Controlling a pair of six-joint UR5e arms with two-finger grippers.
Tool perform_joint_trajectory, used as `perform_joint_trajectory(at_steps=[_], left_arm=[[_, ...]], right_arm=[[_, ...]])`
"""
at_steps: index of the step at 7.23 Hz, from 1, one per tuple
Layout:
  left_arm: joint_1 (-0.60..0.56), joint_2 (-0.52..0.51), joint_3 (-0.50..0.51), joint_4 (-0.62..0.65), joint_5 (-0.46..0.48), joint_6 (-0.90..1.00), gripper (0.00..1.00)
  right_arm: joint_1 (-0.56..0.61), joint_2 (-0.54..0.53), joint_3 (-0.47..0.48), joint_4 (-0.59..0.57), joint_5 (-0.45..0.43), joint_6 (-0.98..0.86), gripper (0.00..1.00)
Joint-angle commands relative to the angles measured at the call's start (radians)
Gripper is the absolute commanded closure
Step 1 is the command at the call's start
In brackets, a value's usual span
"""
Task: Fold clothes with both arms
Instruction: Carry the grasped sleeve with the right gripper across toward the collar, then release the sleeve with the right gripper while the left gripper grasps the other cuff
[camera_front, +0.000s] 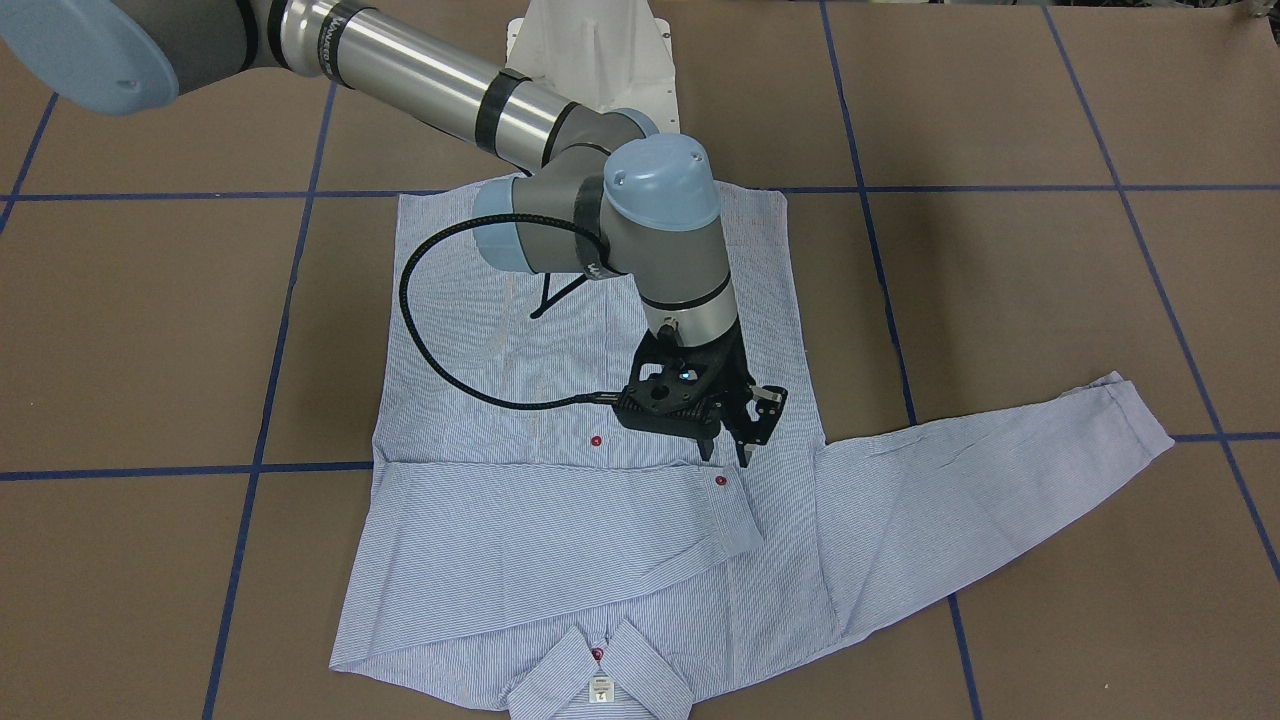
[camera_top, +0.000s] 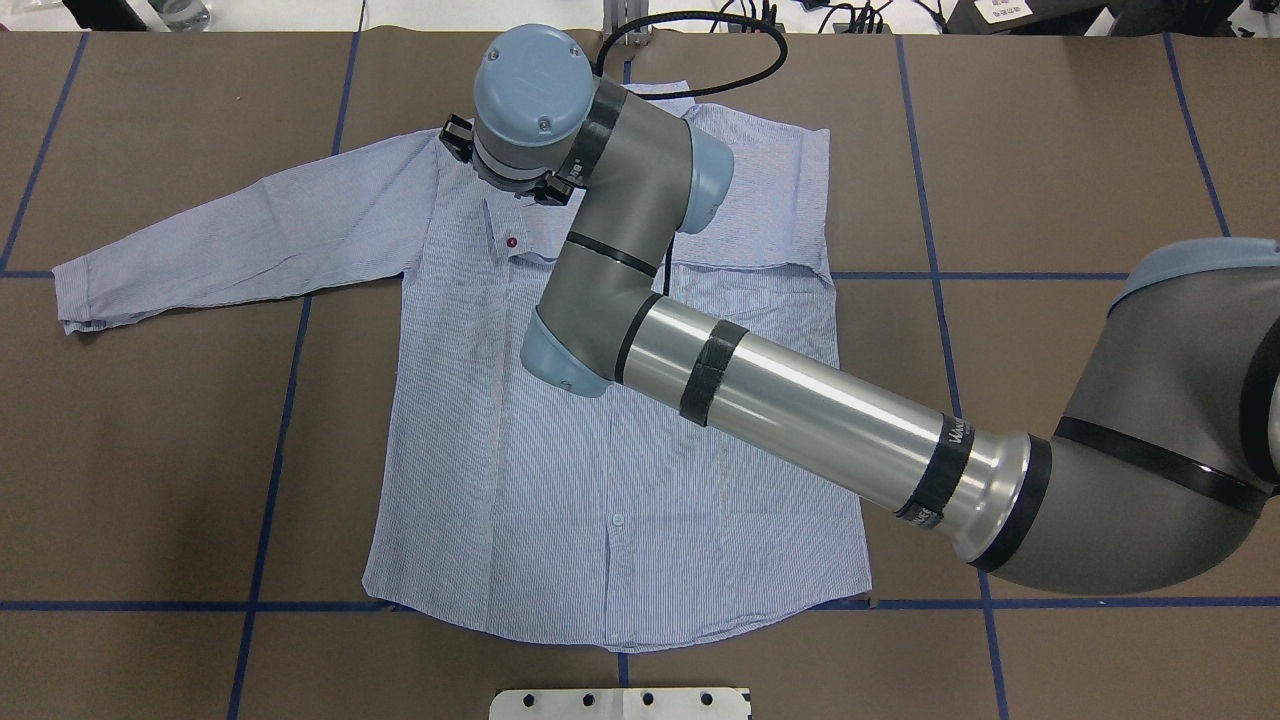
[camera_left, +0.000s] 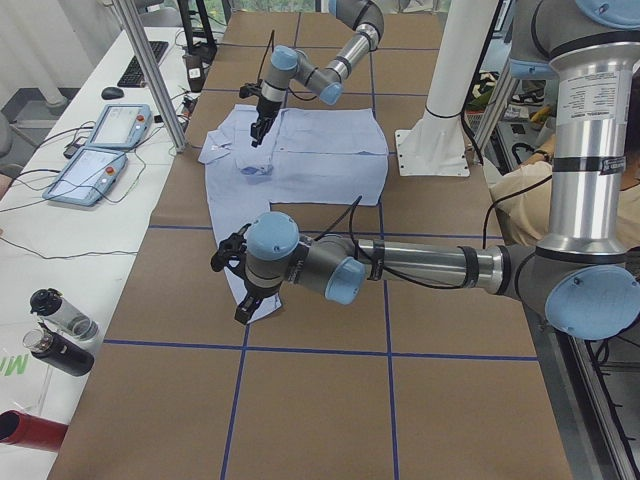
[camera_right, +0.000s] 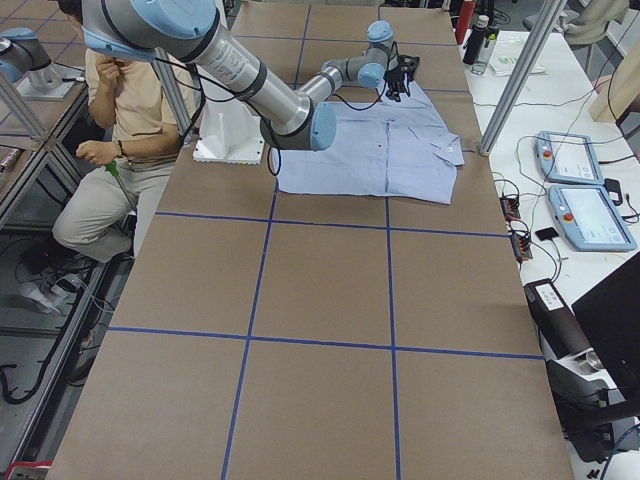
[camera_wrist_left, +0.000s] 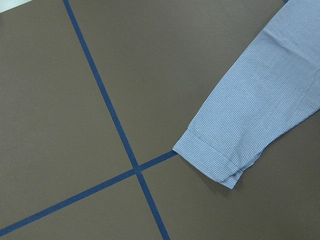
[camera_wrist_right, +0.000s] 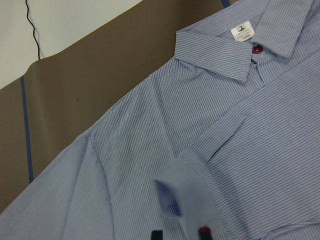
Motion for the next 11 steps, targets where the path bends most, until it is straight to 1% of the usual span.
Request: perform_joint_trajectory(at_steps=[1,2,3,4,5,6,7,8,9,10,11], left_arm=[[0.04,-0.005,0.009,-0.074,0.006,-0.032,0.0],[0.062,-0.017,0.026,-0.104,0.001,-0.185,0.0],[0.117,-0.031,0.027,-0.136,0.006,-0.289,0.0],[0.133,-0.031,0.042,-0.173,0.006,-0.358,0.0],[0.145,-0.05,0.128,-0.215,0.009,-0.41,0.0],[0.16,-0.117,0.244,-0.258,0.007,-0.504,0.0],[0.201,-0.173,0.344,-0.314,0.009,-0.605,0.0],[0.231,-0.194,0.395,-0.384,0.009,-0.732,0.0],[0.24,-0.183,0.438,-0.456,0.007,-0.788,0.0],[0.248,-0.183,0.476,-0.522,0.007,-0.852,0.0],[0.258,-0.182,0.481,-0.571,0.006,-0.939,0.01]], right_arm=[[-0.004,0.046,0.009,-0.01,0.002,0.12,0.13],[-0.004,0.04,0.05,-0.074,0.011,0.148,0.13],[-0.004,0.014,0.175,-0.252,0.035,0.148,0.14],[-0.004,-0.075,0.345,-0.342,0.04,0.148,0.15],[-0.004,-0.202,0.481,-0.344,0.04,0.147,0.15],[0.005,-0.257,0.537,-0.344,0.039,0.145,0.16],[0.011,-0.315,0.599,-0.343,0.034,0.147,0.16],[0.013,-0.399,0.705,-0.34,0.03,0.147,0.16],[0.026,-0.453,0.785,-0.341,0.03,0.147,0.02],[0.034,-0.498,0.827,-0.34,0.03,0.141,0.01],[0.036,-0.509,0.835,-0.34,0.03,0.141,0.01]])
